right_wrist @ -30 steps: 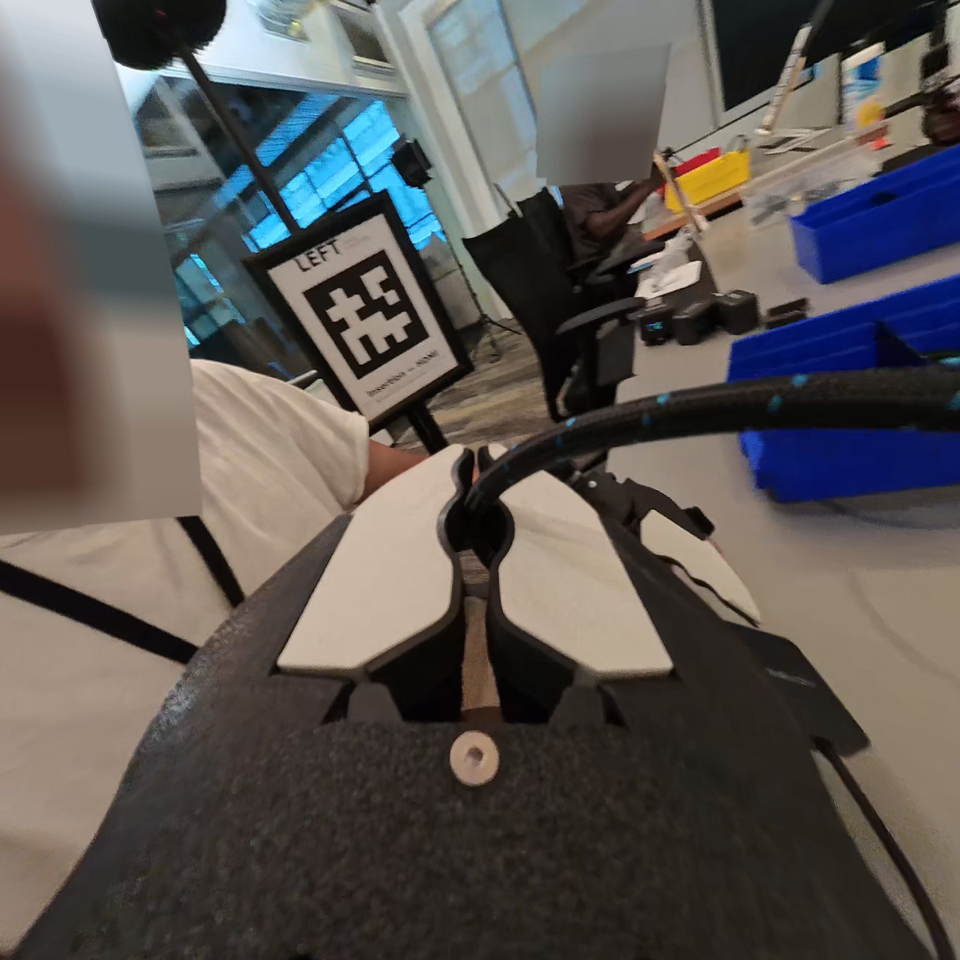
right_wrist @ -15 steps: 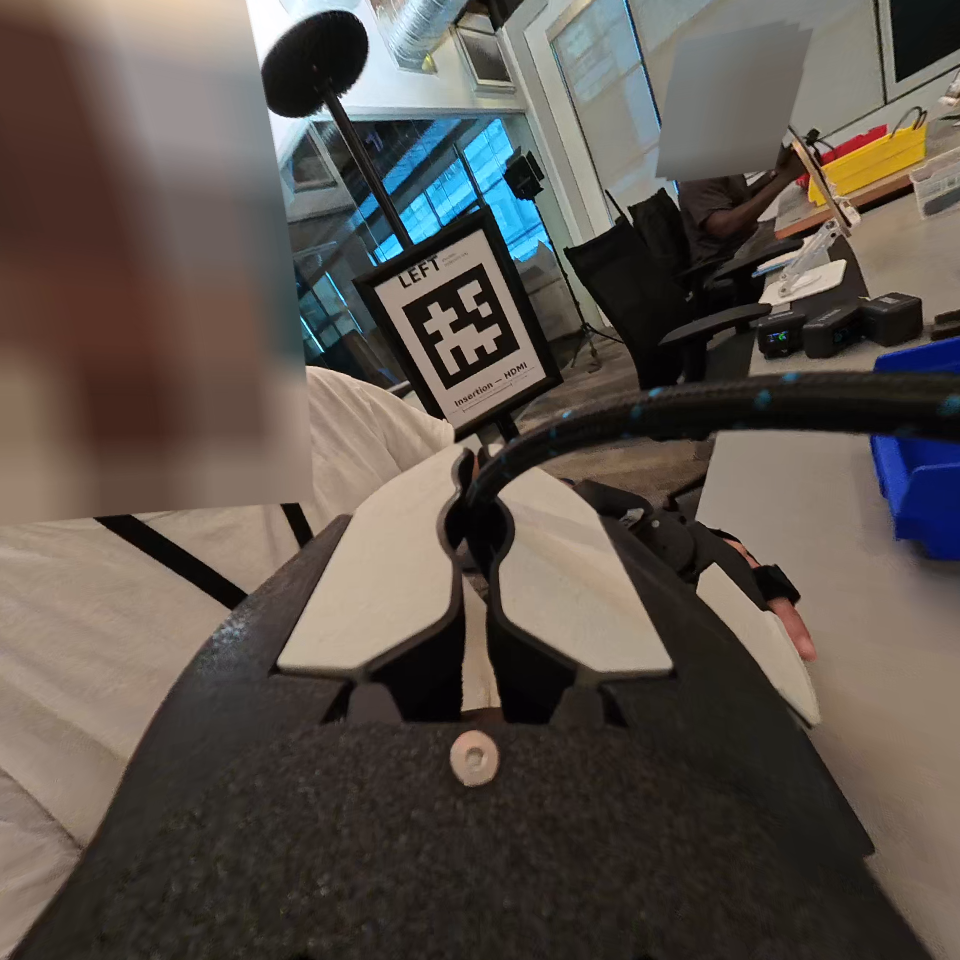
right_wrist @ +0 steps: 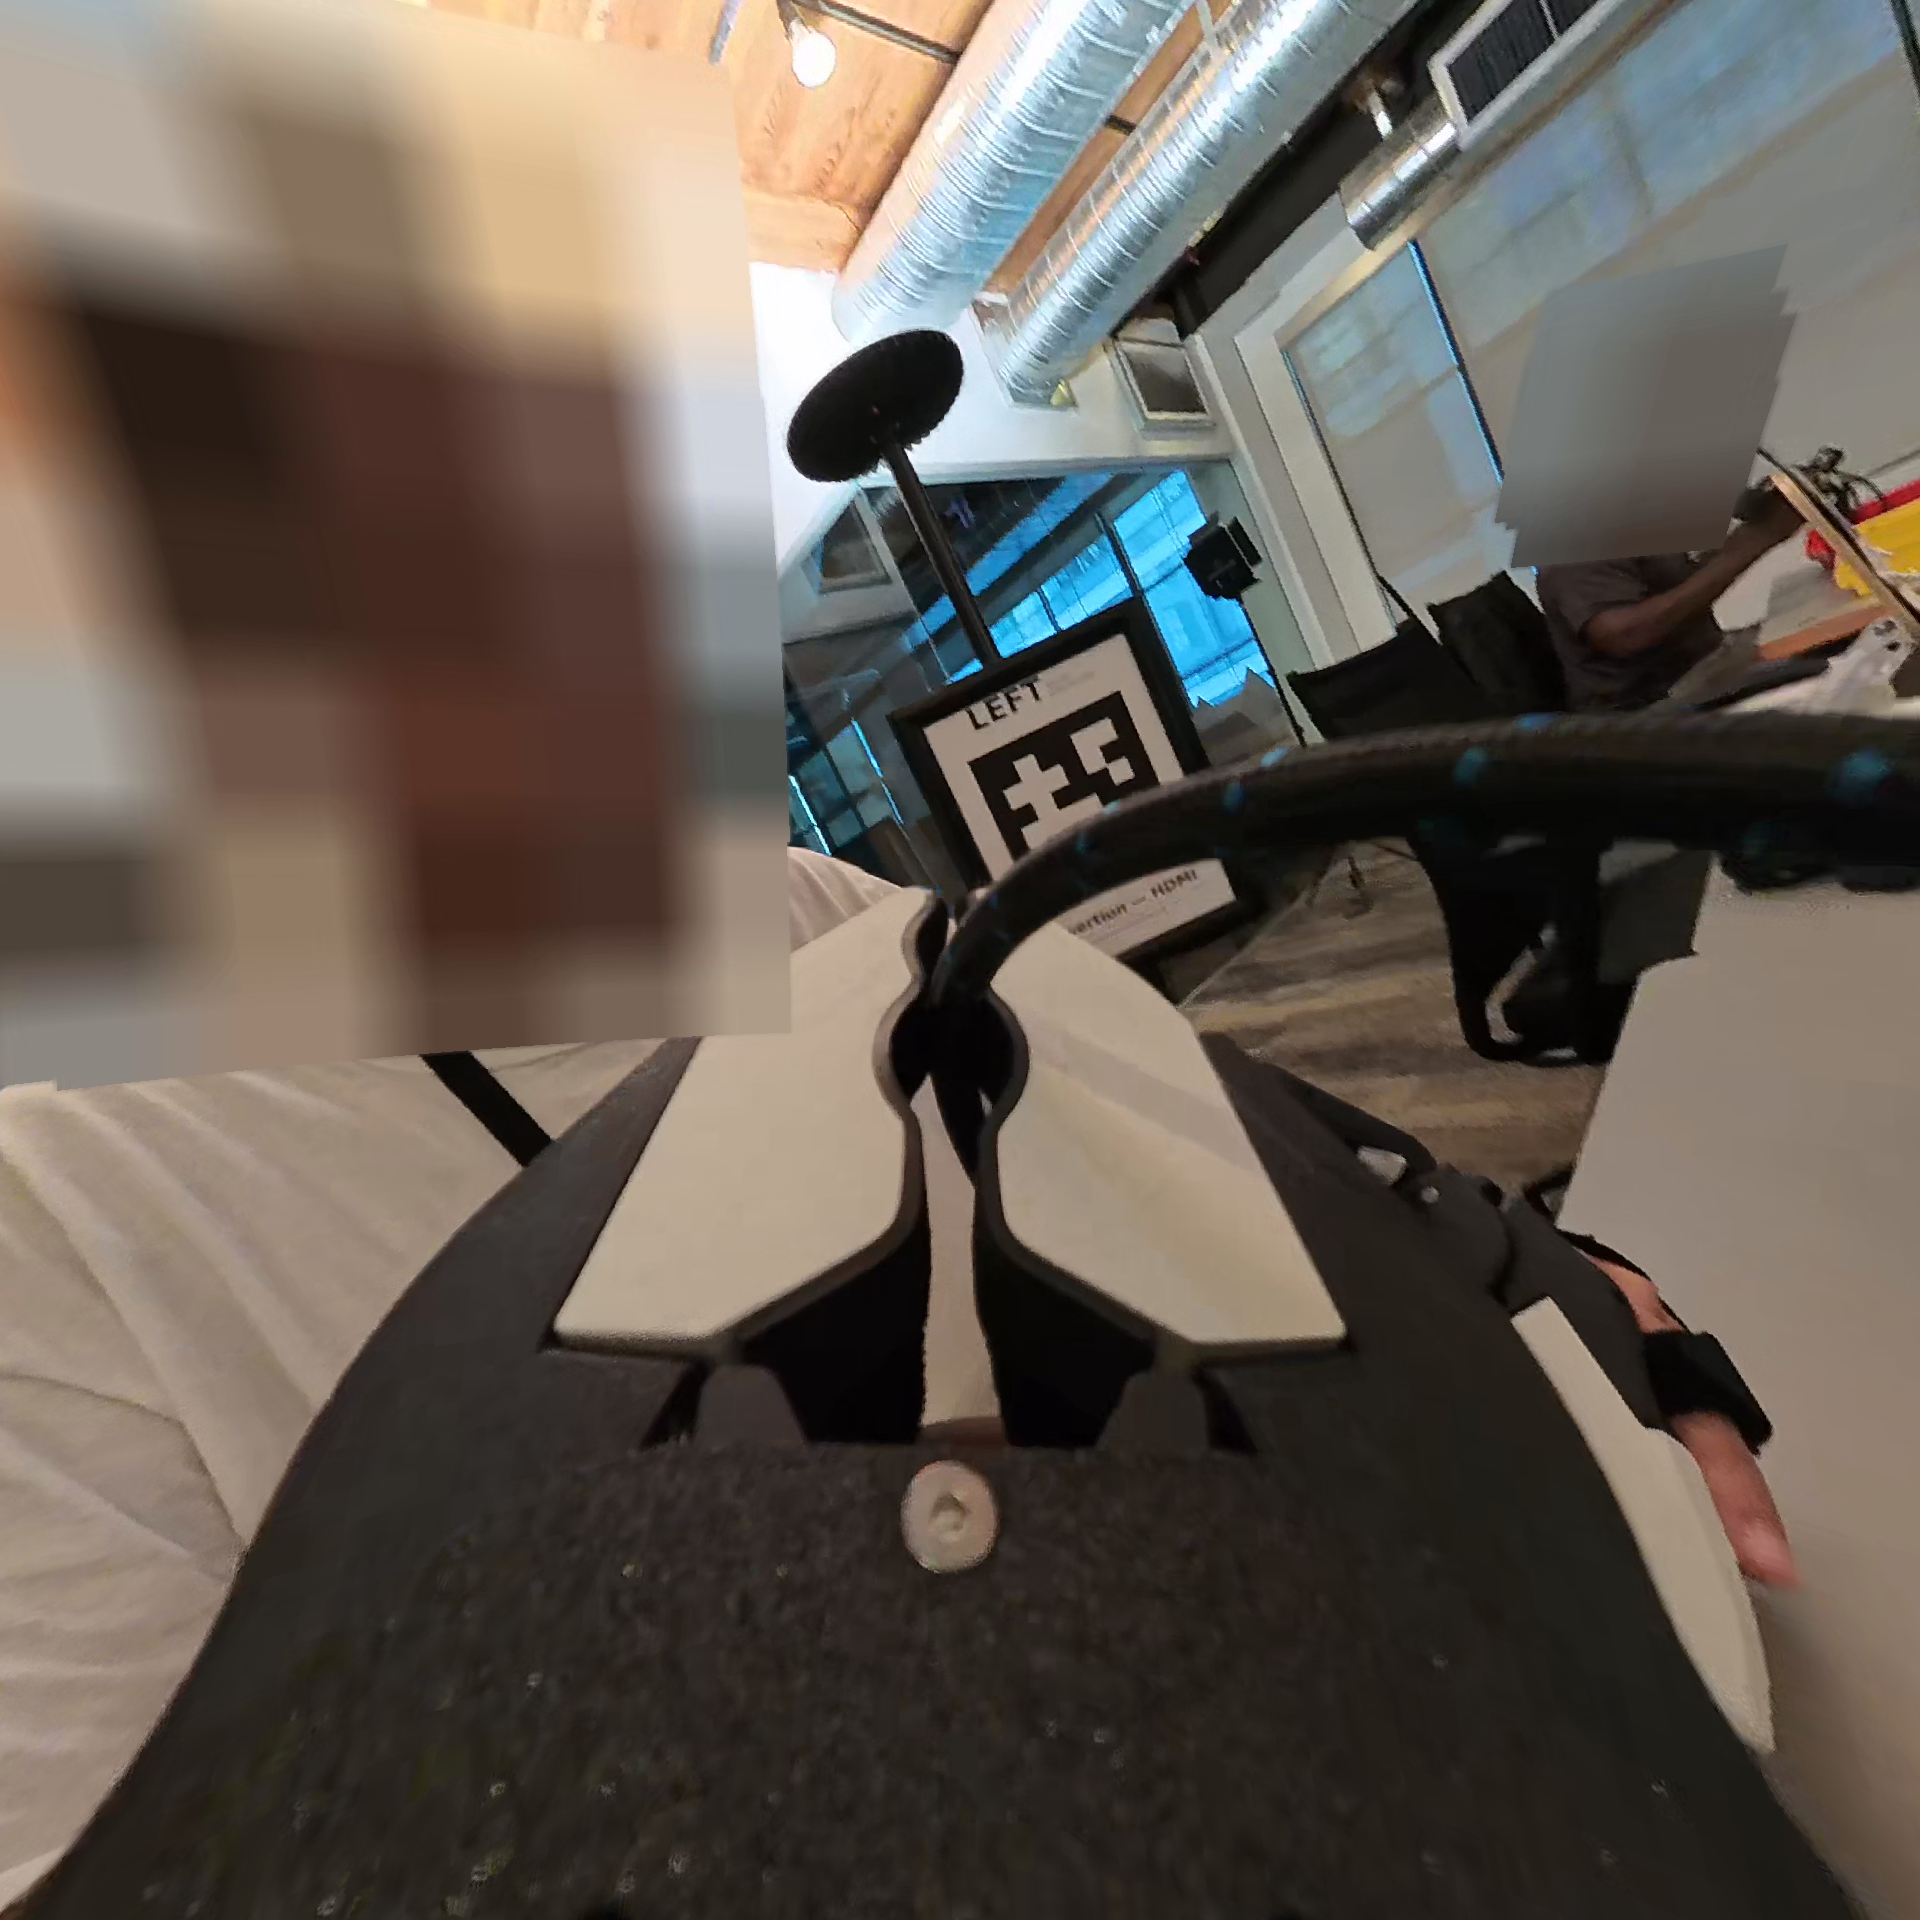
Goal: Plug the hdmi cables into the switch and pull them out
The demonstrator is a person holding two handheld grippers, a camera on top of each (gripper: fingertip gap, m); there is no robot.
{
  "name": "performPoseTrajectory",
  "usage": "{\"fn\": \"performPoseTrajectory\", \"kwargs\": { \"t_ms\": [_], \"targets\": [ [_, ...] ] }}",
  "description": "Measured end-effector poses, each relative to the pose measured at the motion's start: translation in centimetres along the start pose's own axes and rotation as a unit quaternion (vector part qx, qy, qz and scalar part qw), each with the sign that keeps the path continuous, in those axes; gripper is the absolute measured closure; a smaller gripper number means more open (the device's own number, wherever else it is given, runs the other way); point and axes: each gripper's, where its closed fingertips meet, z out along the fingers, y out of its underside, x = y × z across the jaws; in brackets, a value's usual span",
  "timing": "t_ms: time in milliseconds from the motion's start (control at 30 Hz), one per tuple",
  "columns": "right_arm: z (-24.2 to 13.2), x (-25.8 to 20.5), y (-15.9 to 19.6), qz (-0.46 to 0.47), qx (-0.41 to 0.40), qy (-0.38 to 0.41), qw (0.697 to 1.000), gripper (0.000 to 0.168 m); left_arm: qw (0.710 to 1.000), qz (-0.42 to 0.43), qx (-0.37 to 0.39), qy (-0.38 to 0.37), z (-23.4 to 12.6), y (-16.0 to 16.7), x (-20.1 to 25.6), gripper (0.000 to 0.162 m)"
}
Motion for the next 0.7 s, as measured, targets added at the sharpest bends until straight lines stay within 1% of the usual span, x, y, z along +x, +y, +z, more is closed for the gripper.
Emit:
{"fn": "performPoseTrajectory", "kwargs": {
  "t_ms": [33, 100, 167, 233, 300, 367, 433, 467, 500, 567, 633, 700],
  "targets": [
    [0.0, -0.3, -0.1, -0.005, 0.004, -0.007, 1.000, 0.166, 1.000, 0.001, 0.003, 0.001, 0.0, -0.1, 0.1, 0.134],
    [0.1, -0.6, -0.1, -0.013, 0.009, -0.015, 1.000, 0.166, 1.000, 0.001, 0.004, 0.002, 0.1, -0.1, 0.2, 0.137],
    [0.0, -0.5, -0.2, -0.014, 0.015, -0.016, 1.000, 0.166, 1.000, 0.014, 0.014, 0.005, 0.0, -0.4, 0.4, 0.148],
    [-0.4, -0.4, -0.5, -0.009, 0.023, -0.017, 1.000, 0.166, 0.999, 0.027, 0.016, 0.022, 0.0, -0.5, 1.0, 0.148],
    [-1.0, 0.0, -0.6, -0.012, 0.023, 0.002, 1.000, 0.166, 0.999, 0.018, 0.011, 0.037, -0.1, -0.5, 1.2, 0.148],
    [-2.0, 0.6, -0.9, -0.016, 0.028, 0.035, 0.999, 0.165, 0.999, 0.023, 0.015, 0.029, -0.6, -0.6, 1.0, 0.148],
    [-3.4, 2.2, -1.5, -0.017, 0.034, 0.111, 0.993, 0.161, 1.000, 0.029, 0.002, 0.007, -1.0, -0.4, -0.2, 0.148],
    [-4.4, 3.4, -1.6, -0.014, 0.035, 0.165, 0.986, 0.157, 0.999, 0.031, -0.006, -0.014, -1.1, -0.2, -1.0, 0.148],
    [-5.3, 4.4, -1.6, -0.016, 0.031, 0.218, 0.975, 0.150, 0.998, 0.039, -0.017, -0.039, -1.1, 0.0, -2.0, 0.148],
    [-6.8, 5.9, -1.1, -0.032, 0.010, 0.305, 0.952, 0.127, 0.993, 0.070, -0.035, -0.085, -1.1, 0.6, -4.1, 0.148],
    [-7.6, 7.0, 0.3, -0.053, -0.028, 0.374, 0.925, 0.118, 0.983, 0.115, -0.055, -0.133, -0.9, 1.0, -6.4, 0.149],
    [-8.9, 8.4, 1.6, -0.083, -0.057, 0.450, 0.887, 0.107, 0.967, 0.175, -0.068, -0.174, -0.5, 1.3, -8.6, 0.148]
  ]
}}
